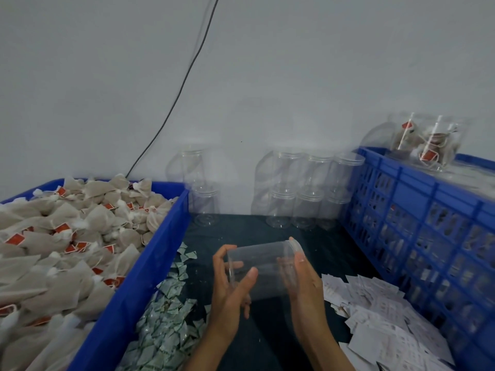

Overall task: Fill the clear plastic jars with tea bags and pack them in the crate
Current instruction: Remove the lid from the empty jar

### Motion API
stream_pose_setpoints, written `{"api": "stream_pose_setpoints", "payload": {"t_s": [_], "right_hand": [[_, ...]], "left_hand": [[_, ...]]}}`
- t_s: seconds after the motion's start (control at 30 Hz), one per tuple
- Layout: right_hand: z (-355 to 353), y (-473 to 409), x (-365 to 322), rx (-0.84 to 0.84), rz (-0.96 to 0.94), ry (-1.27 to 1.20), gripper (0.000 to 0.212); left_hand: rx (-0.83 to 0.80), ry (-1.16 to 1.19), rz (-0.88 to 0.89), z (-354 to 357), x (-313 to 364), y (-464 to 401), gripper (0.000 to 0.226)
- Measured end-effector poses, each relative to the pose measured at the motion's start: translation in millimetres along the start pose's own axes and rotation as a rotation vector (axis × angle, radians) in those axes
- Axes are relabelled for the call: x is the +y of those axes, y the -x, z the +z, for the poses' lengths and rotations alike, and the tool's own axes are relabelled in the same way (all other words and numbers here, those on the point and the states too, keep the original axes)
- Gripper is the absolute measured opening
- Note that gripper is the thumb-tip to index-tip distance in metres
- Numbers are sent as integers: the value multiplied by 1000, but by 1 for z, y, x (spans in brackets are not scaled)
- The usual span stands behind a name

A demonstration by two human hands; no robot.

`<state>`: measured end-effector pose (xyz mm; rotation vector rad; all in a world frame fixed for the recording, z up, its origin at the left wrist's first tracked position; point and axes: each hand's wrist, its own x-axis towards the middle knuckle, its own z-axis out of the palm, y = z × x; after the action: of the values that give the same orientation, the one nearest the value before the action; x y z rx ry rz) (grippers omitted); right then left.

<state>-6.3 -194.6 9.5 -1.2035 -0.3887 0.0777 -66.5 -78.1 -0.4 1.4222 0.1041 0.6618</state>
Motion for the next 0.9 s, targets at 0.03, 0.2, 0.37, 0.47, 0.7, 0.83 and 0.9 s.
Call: {"api": "stream_pose_setpoints", "payload": {"t_s": [0.03, 0.2, 0.37, 0.47, 0.7, 0.83, 0.9], "right_hand": [[-1, 0, -1, -3, -13, 6, 63], [-3, -4, -11, -91, -207, 264, 43], [-16, -6, -17, -334, -233, 232, 64], [-16, -8, -10, -244, 31, 53, 68], [-21, -12, 0, -175, 104, 146, 48], [-23, -11, -3, -251, -106, 352, 72], [-26, -10, -3, -291, -139, 372, 80]], "left_hand": [[-7, 6, -30, 1, 2, 0, 54], [-24, 295, -538, -4, 1, -5, 61], [-26, 234, -519, -10, 4, -11, 60], [-6, 88, -264, -5, 2, -8, 55], [-22, -24, -214, -6, 3, -5, 64], [-26, 121, -576, -14, 3, -9, 64], [-35, 165, -653, -16, 3, -10, 68]]}}
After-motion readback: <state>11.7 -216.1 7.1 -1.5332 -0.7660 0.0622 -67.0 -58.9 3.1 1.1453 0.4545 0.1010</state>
